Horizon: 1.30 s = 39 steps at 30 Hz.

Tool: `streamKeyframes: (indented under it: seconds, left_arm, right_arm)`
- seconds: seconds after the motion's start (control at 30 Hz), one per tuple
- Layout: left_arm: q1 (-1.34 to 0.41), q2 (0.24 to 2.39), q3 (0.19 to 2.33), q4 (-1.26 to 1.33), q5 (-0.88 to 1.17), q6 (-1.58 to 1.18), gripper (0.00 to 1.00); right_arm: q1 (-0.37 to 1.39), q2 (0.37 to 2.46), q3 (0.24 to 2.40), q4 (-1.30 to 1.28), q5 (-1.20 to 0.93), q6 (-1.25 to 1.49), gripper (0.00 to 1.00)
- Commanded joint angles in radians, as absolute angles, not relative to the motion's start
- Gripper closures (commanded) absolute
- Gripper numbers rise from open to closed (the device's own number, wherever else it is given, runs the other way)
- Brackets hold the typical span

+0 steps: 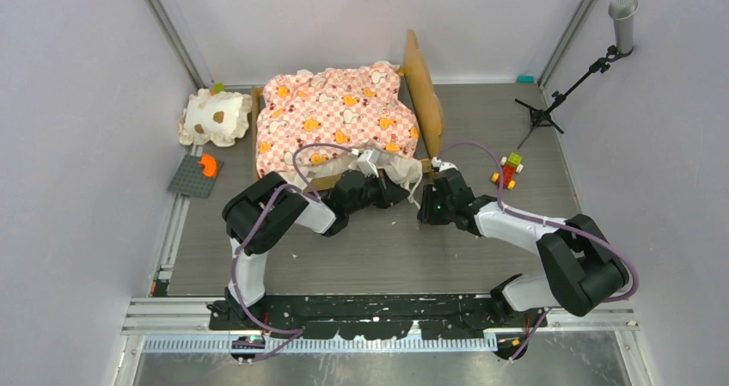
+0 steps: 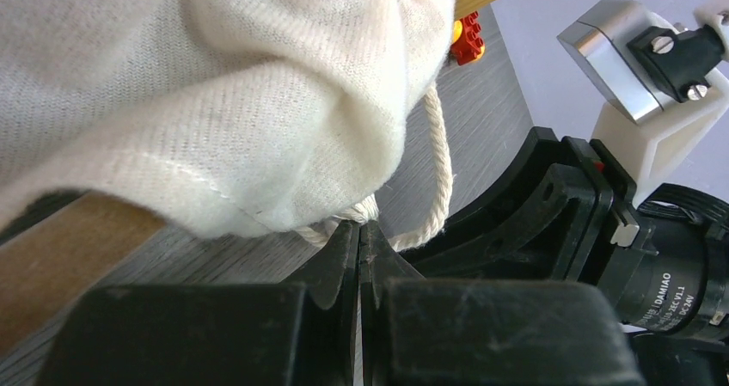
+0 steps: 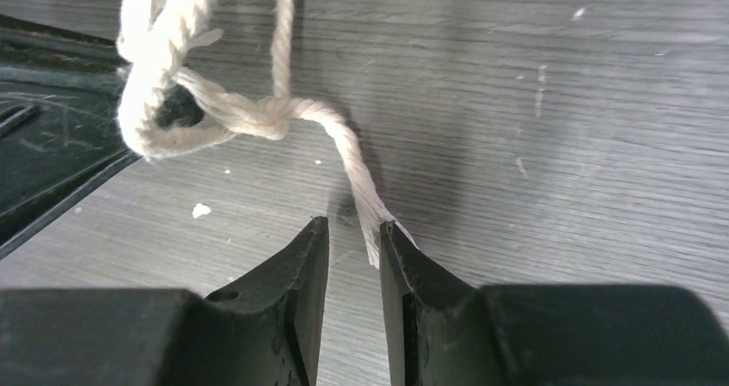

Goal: Set up the pet bed
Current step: Tie the ropes to the bed frame.

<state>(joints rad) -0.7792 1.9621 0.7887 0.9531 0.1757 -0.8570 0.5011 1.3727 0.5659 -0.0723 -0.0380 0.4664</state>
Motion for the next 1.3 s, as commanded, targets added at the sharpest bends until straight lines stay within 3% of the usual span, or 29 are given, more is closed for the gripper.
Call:
streamKeyframes:
  seconds: [0.0,0.3,0.8,0.87,0.93,1.27]
  left_arm:
    - [-0.778,1.916,0.792,0.996,0.163,-0.843,1.0]
    - [-0.778,1.919,0.793,0.999,0.168,-0.847,1.0]
    - [-0.778,1.914,0.787,1.002,0.167,-0.847,1.0]
    - [-0.778,1.914,0.786,1.002,0.167,-0.847,1.0]
    - [-0.779,1.911,0.783,1.003,0.166,-0.85,1.0]
    - [-0.778,1.825,0.71,1.001,0.124,-0.836,1.0]
  right_arm:
    - [0.539,1.358,0.619,-0.117,0.191,0.425,0.67]
    - [0.555,1.304,0.647,-0.141,0.248,0.405,0.68]
    - [0.56,1.542,0.767,-0.252,0.161,0.417,0.68]
    - [0.566,1.547,0.775,-0.28,0.173,0.416,0.77]
    - [0.569,1.547,0.779,-0.296,0.168,0.429,0.98]
    - [0.578,1.51,0.783,-0.367,0.245,0.571,0.99]
